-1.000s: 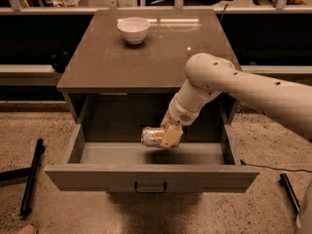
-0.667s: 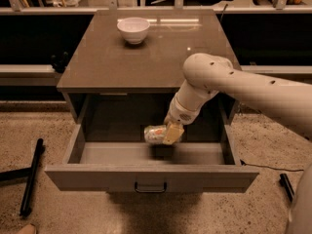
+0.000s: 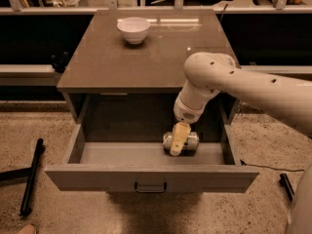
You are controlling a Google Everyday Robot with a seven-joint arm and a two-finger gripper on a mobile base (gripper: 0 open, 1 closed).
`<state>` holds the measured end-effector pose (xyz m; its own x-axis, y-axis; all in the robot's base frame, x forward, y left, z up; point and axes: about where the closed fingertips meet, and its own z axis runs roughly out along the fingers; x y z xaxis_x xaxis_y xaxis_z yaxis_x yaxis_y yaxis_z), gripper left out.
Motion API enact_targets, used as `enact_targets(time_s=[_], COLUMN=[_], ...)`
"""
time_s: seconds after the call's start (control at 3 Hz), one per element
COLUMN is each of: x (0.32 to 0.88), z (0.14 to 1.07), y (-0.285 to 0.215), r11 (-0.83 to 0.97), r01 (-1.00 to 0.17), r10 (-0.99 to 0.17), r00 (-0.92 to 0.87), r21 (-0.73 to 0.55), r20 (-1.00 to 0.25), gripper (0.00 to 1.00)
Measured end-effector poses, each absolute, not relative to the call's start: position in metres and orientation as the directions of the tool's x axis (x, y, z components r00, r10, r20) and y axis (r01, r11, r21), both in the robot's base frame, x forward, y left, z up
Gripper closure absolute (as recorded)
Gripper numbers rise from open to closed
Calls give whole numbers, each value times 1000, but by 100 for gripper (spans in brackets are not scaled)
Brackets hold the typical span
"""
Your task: Place 7up can into top drawer
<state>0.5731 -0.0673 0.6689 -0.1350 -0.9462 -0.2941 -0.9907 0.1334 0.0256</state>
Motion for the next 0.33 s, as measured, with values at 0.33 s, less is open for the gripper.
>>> enact_targets(time_s=[0.33], x=[557], z=[688], y=[-86], r11=[153], r01=[-988], r10=[-937], r00=[-151], r21=[19], r20=[-315], gripper=[0])
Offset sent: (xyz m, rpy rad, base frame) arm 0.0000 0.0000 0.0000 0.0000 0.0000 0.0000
